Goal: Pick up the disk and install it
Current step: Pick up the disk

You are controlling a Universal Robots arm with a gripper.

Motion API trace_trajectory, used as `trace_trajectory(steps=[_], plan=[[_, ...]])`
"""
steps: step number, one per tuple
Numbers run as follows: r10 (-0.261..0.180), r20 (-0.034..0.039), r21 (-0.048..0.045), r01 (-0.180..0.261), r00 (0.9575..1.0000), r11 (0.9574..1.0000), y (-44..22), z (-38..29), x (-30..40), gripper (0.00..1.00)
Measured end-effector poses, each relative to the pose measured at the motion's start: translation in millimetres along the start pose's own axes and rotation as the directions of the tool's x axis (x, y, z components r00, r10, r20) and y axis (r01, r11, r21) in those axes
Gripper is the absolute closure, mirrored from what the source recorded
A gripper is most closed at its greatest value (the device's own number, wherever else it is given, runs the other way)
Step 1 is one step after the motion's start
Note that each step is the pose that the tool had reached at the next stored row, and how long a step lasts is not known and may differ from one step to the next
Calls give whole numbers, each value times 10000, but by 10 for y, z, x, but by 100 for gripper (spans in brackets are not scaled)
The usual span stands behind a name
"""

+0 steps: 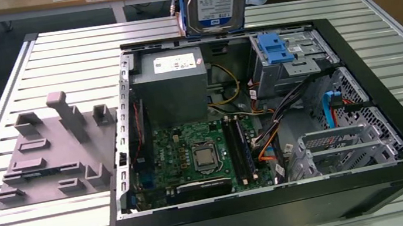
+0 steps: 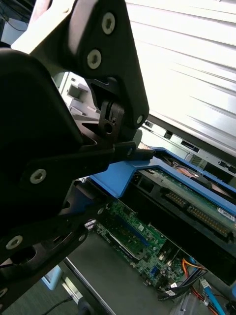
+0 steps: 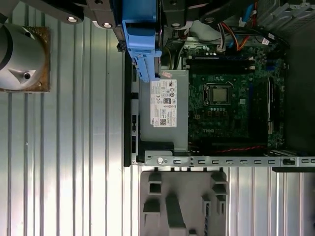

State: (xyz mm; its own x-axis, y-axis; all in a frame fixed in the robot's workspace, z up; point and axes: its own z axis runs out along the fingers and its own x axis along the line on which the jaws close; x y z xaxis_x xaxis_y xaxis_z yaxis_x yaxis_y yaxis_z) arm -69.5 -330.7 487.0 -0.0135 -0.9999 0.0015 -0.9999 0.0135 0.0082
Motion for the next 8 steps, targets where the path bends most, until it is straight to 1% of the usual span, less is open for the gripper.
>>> trace_trajectory(steps=[8], plan=[[3,-1,-1,-3,10000,10000,-1,0,25,64]])
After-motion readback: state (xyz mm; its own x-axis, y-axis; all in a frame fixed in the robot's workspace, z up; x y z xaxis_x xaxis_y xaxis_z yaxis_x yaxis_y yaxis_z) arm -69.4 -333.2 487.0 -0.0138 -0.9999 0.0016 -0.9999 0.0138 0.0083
